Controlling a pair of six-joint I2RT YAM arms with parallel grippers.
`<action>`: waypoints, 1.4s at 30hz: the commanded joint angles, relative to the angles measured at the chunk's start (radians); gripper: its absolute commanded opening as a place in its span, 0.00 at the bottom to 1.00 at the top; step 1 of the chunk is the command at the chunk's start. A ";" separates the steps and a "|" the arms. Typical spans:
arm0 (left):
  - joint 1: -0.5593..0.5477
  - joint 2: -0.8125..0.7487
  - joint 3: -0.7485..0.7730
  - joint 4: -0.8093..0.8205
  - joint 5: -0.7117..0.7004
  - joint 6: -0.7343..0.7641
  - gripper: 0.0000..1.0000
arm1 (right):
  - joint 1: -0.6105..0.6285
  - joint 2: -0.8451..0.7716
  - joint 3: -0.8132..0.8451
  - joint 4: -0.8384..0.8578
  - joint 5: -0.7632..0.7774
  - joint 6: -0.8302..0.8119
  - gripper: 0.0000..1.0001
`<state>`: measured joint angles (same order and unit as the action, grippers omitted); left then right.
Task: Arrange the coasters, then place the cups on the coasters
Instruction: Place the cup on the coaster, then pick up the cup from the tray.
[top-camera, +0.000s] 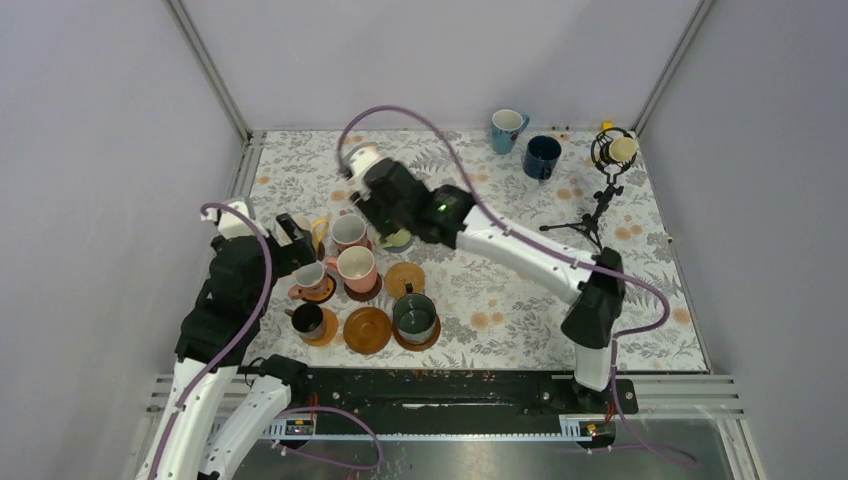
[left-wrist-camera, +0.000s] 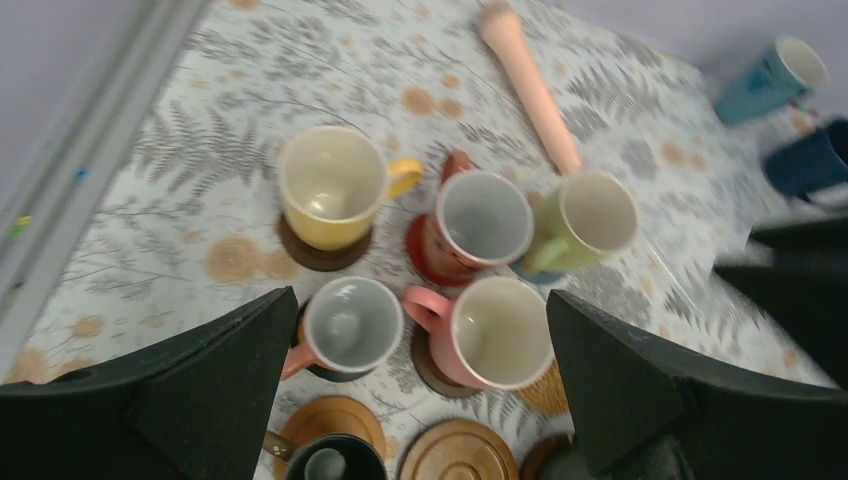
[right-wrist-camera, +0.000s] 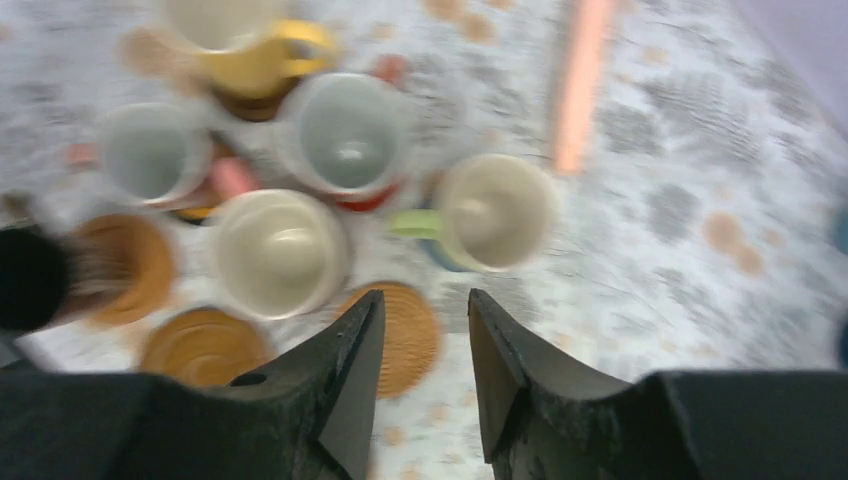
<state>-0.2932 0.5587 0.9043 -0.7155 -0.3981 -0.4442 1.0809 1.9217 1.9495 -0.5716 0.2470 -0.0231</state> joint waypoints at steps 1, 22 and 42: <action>0.005 0.034 -0.016 0.121 0.277 0.076 0.99 | -0.184 -0.094 -0.165 0.082 0.113 -0.101 0.46; 0.006 0.109 0.006 0.093 0.303 0.096 0.99 | -0.678 0.442 0.405 0.087 0.005 -0.498 0.68; -0.001 0.172 0.010 0.086 0.304 0.094 0.99 | -0.783 0.610 0.532 0.134 -0.136 -0.560 0.75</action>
<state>-0.2935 0.7185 0.8803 -0.6559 -0.0799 -0.3622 0.2951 2.5092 2.4344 -0.4652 0.1608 -0.5438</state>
